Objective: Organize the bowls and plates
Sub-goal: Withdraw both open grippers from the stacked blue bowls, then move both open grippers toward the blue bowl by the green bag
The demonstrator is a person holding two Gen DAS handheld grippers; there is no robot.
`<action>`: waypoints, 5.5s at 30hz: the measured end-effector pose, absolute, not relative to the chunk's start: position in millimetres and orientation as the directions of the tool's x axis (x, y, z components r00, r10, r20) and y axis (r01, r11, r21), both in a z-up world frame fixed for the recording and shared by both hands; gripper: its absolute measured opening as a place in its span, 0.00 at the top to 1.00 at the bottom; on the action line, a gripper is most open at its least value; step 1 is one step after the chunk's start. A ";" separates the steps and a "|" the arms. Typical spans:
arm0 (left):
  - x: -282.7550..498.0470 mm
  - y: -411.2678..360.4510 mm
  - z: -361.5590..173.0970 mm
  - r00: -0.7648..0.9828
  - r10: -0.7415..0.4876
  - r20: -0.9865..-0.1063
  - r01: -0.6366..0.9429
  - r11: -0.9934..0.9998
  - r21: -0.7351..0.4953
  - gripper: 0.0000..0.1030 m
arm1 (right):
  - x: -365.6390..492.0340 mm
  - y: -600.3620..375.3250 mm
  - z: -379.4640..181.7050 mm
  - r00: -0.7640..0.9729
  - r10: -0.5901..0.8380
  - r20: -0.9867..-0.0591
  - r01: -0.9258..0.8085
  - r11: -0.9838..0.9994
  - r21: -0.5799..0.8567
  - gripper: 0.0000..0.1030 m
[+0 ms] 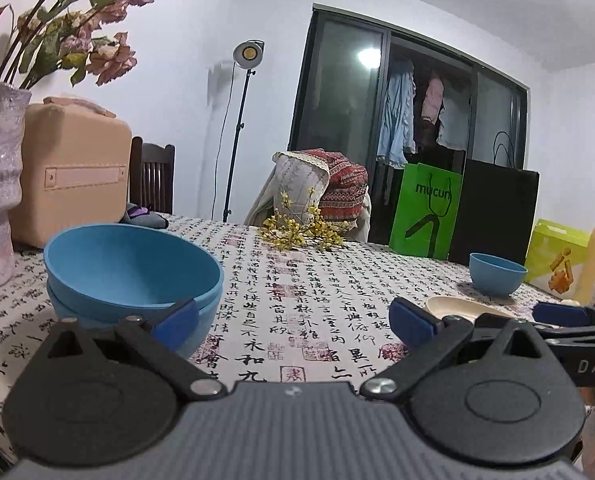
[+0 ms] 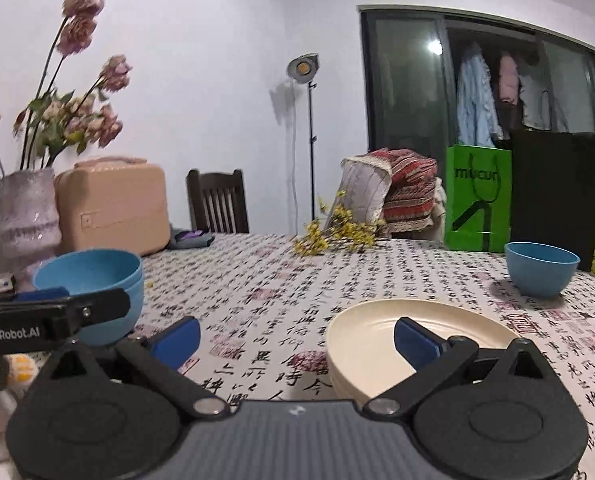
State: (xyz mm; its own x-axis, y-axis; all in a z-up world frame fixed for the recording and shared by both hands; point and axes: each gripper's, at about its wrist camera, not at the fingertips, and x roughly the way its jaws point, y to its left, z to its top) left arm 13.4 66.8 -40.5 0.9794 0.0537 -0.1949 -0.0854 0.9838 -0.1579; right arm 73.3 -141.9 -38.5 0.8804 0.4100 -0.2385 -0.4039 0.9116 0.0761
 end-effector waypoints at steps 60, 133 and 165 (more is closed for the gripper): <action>49.2 36.0 -27.6 0.943 0.033 -0.331 -0.107 0.973 -0.207 0.00 | 107.2 -207.3 -29.9 0.924 0.294 -0.246 -0.262 0.953 0.155 0.00; 203.8 -44.7 64.1 0.936 -0.135 -0.324 0.116 0.990 -0.078 0.00 | 240.8 -317.7 38.4 0.970 0.066 -0.235 -0.024 0.984 0.178 0.00; 274.6 -78.5 70.0 0.919 -0.132 -0.370 0.101 0.990 -0.104 0.00 | 343.9 -363.6 56.2 0.972 -0.004 -0.237 0.041 0.988 0.151 0.00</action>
State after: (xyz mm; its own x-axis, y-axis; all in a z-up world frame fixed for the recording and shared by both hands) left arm 274.6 -78.5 70.0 0.9194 -0.1323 -0.3704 0.1007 0.9895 -0.1035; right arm 343.9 -363.6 56.2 0.9716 -0.0038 -0.2367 0.0407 0.9876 0.1514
